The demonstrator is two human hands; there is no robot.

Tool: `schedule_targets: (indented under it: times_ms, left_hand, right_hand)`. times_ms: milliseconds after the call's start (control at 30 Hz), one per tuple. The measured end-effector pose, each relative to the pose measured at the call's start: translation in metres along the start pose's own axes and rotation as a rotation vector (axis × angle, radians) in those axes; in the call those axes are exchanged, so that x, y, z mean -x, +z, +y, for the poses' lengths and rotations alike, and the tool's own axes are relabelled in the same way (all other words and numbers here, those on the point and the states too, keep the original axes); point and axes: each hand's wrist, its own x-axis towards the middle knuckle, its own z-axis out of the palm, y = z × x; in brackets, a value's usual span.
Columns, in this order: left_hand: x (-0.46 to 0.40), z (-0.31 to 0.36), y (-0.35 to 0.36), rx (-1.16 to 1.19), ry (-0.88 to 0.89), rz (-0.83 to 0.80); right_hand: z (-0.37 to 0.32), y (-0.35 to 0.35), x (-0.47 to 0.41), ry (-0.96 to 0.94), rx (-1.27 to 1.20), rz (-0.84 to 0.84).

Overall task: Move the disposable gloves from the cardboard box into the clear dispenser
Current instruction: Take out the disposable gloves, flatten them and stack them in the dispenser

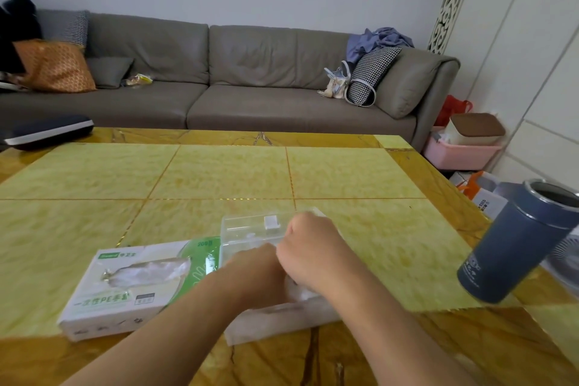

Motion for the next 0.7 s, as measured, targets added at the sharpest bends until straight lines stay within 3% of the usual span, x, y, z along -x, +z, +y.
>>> schedule_targets:
  times_ms: [167,367,567,700]
  left_hand:
    - [-0.004,-0.005,-0.007,0.063,0.030,-0.088]
    - [0.010,-0.011,-0.018,-0.081,-0.106,-0.038]
    - [0.010,0.000,-0.013,-0.224,-0.162,-0.161]
    - [0.008,0.003,-0.013,-0.316,-0.122,-0.174]
  right_hand:
    - [0.015,0.006,-0.010,0.169,0.138,-0.235]
    - [0.020,0.009,-0.017,0.217,0.373,-0.265]
    - [0.022,0.014,-0.017,0.204,0.463,-0.393]
    - [0.023,0.020,-0.022,0.218,0.465,-0.374]
